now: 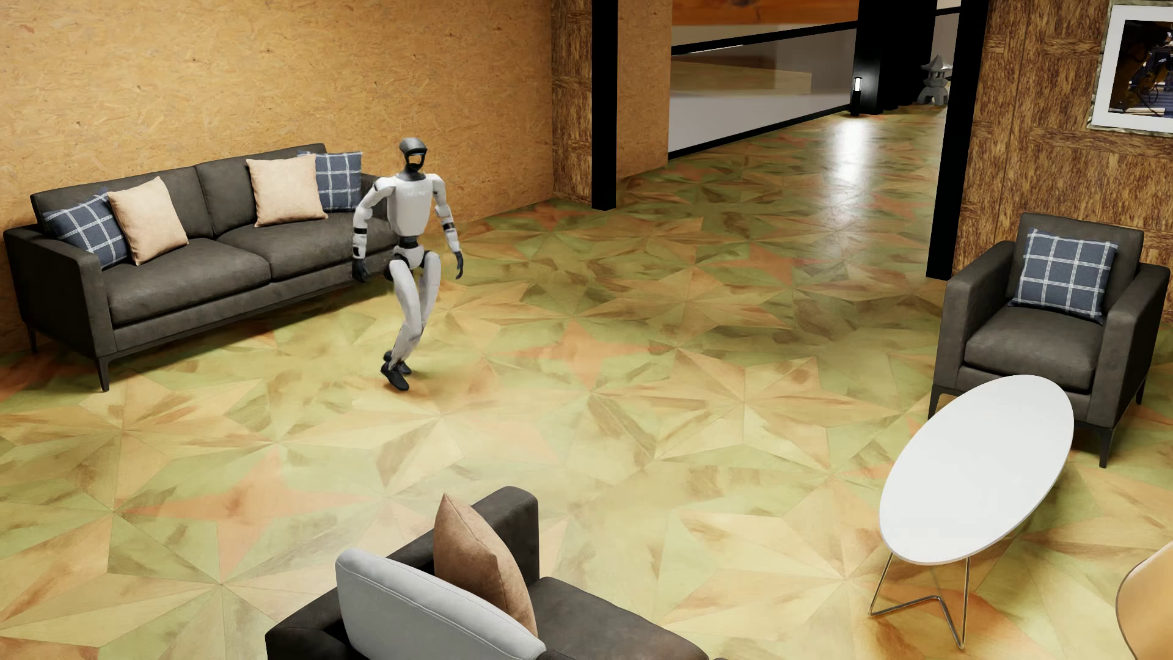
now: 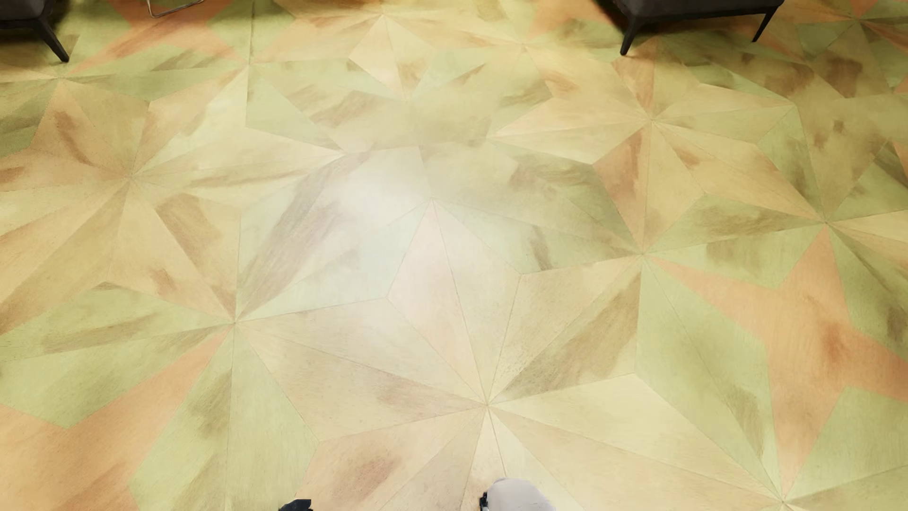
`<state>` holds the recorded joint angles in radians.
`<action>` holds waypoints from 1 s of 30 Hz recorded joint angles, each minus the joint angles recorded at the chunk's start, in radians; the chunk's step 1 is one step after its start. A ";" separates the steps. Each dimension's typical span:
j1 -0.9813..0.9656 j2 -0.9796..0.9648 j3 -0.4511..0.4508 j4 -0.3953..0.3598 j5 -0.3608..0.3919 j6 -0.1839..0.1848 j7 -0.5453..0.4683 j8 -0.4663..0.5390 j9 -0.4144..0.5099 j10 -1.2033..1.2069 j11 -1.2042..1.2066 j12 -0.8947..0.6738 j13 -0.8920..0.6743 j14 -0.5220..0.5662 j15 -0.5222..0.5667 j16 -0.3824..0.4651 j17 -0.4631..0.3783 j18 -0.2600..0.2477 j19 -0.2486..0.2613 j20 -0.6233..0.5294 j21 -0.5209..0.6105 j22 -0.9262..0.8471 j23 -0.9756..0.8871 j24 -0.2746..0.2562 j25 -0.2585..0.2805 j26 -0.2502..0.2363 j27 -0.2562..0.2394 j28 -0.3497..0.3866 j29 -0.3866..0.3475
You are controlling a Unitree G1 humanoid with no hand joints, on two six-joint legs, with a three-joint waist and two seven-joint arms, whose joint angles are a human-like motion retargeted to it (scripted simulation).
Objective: Approach the dark gray coffeetable
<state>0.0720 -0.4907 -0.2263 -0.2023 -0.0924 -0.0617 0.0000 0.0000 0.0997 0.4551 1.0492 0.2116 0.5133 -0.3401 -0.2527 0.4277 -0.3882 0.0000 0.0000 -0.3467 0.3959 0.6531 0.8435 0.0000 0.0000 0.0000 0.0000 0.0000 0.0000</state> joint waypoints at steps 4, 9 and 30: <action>0.292 -0.216 -0.155 0.049 -0.028 0.031 0.000 0.000 0.003 -0.090 -0.405 -0.121 0.008 -0.166 0.093 0.047 -0.037 0.000 0.000 -0.019 0.033 -0.154 0.085 0.000 0.000 0.000 0.000 0.000 0.000; 0.306 -0.290 -0.255 0.212 -0.015 0.110 0.000 0.000 -0.026 0.215 -0.100 -0.110 -0.052 0.368 0.032 -0.010 -0.059 0.000 0.000 -0.190 0.085 0.033 0.208 0.000 0.000 0.000 0.000 0.000 0.000; -0.124 0.324 0.178 -0.034 -0.039 -0.029 0.000 0.000 0.021 0.081 0.296 0.117 -0.156 0.298 0.033 -0.021 0.034 0.000 0.000 -0.279 0.042 0.147 0.028 0.000 0.000 0.000 0.000 0.000 0.000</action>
<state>-0.0525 -0.1665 -0.0486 -0.2363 -0.1312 -0.0911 0.0000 0.0000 0.1205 0.5361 1.3450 0.3289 0.3577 -0.0425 -0.2192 0.4072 -0.3544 0.0000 0.0000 -0.6261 0.4374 0.7997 0.8718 0.0000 0.0000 0.0000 0.0000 0.0000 0.0000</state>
